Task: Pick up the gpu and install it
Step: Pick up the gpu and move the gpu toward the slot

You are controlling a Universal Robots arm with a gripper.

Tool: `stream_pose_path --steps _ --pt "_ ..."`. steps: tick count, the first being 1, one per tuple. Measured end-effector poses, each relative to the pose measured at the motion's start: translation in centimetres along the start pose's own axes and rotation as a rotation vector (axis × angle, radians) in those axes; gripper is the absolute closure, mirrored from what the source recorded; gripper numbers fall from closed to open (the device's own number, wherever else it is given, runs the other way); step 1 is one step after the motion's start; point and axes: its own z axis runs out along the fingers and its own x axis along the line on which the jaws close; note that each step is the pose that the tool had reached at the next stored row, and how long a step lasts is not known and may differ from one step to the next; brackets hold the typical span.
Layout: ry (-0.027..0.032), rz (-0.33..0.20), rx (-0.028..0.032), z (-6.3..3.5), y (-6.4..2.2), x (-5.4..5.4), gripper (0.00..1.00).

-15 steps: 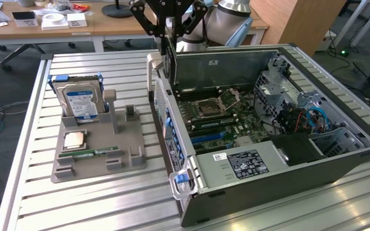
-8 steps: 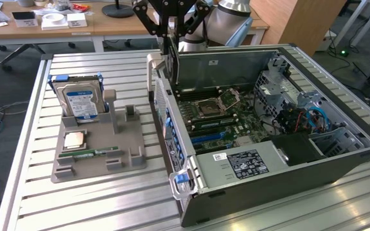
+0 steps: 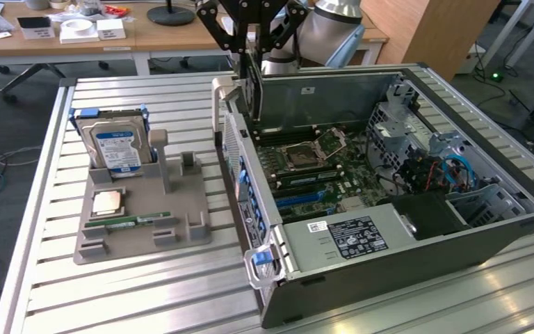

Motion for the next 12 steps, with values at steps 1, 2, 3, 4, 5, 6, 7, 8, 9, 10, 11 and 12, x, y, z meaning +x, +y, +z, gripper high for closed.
stream_pose_path --steps 1,2,3,4,5,6,7,8,9,10,11,12 --pt "-0.0001 0.0 0.0 0.0 0.0 0.0 0.74" --pt "0.0 0.0 0.0 0.0 0.0 -0.01 0.74" --pt "0.0 0.0 0.0 0.0 0.0 -0.01 0.74" --pt "-0.0001 0.0 0.0 0.0 0.0 -0.03 0.74" --pt "-0.0001 0.0 -0.0001 0.01 0.01 -0.09 0.74" --pt "-0.0001 0.0 -0.0001 0.01 0.02 -0.17 0.74" --pt "0.0 0.0 0.0 0.01 0.02 -0.24 0.74" --pt "-0.0001 0.0 0.0 0.01 0.03 -0.33 0.74" --pt "0.0 0.0 0.0 0.01 0.04 -0.4 0.74" --pt "0.0 0.0 0.0 0.01 0.04 -0.44 0.74" --pt "0.0 0.0 0.0 0.01 0.04 -0.48 0.74" --pt "-0.0001 0.0 0.0 0.02 0.05 -0.51 0.74"
